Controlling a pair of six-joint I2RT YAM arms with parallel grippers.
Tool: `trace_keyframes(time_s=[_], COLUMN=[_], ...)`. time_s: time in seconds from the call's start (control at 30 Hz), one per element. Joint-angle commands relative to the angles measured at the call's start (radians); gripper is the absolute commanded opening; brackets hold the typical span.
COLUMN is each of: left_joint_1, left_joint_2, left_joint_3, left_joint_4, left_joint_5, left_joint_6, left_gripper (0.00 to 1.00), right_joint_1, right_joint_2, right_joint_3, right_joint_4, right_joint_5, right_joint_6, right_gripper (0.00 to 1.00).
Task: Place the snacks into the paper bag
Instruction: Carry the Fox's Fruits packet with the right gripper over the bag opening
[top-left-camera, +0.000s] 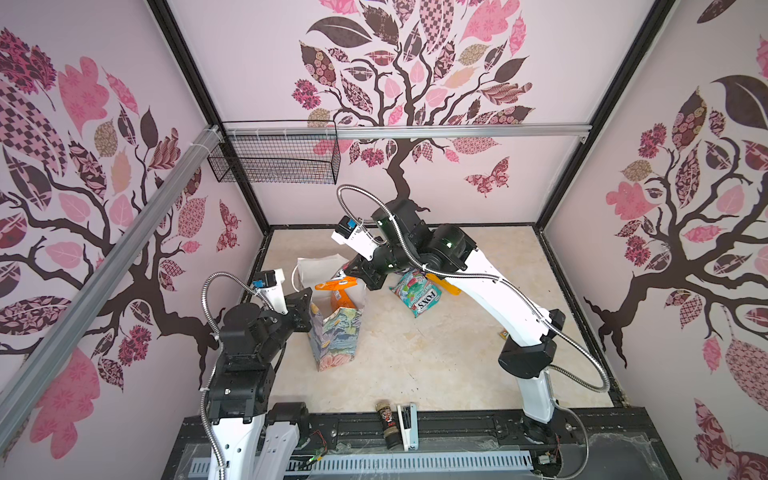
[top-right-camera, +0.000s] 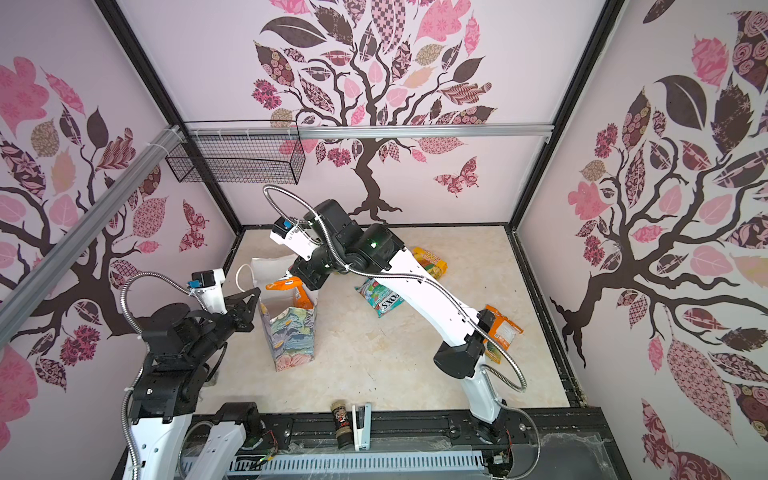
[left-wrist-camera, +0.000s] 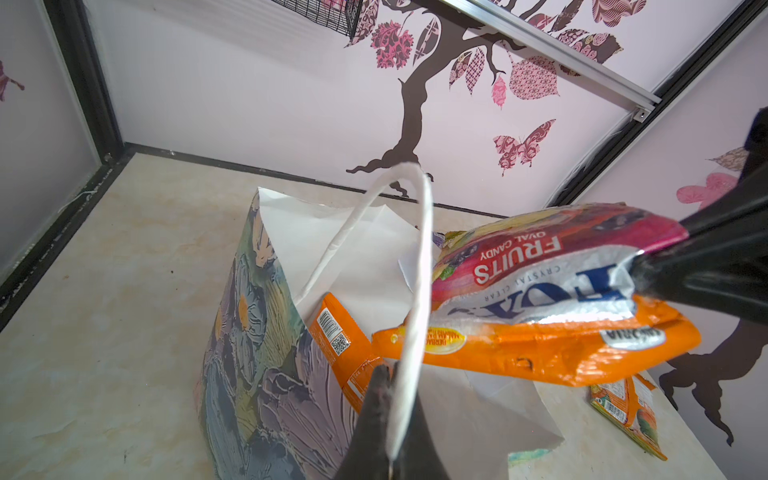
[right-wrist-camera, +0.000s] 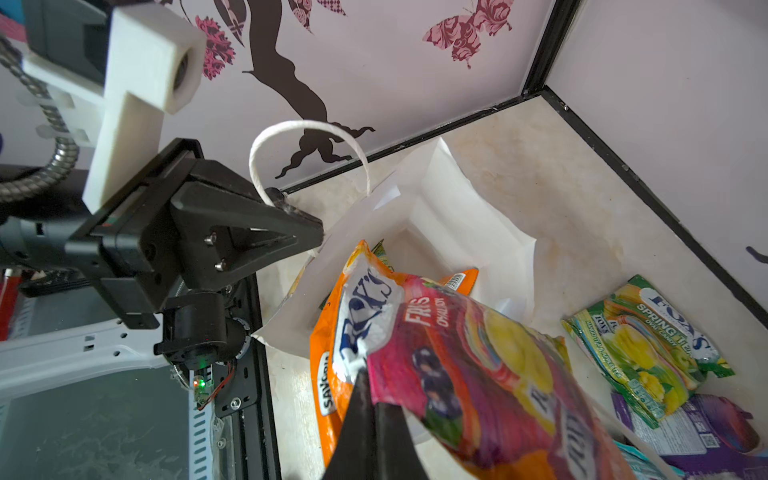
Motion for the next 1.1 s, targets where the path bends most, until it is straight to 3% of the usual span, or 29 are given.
trace_keyframes(time_s=[0.0, 0.1, 0.5, 1.07], left_joint_1=[0.006, 0.006, 0.006, 0.01], left_joint_2=[-0.011, -0.011, -0.01, -0.013], left_joint_3=[-0.025, -0.028, -0.025, -0.023], left_joint_4=[0.01, 0.009, 0.009, 0.012], left_joint_5=[-0.014, -0.016, -0.016, -0.018], left_joint_6=[-0.007, -0.009, -0.007, -0.004], left_gripper=[0.0, 0.0, 0.0, 0.0], right_joint_1=[0.059, 0.11, 0.169, 0.172], right_joint_2=[0.017, 0.017, 0.011, 0.081], right_joint_3=[0.024, 0.018, 0.008, 0.052], right_joint_4=[-0.04, -0.068, -0.095, -0.003], right_joint_5=[0.087, 0.182, 0.248, 0.227], right_joint_6=[-0.124, -0.158, -0.194, -0.191], right_gripper=[0.0, 0.0, 0.0, 0.0])
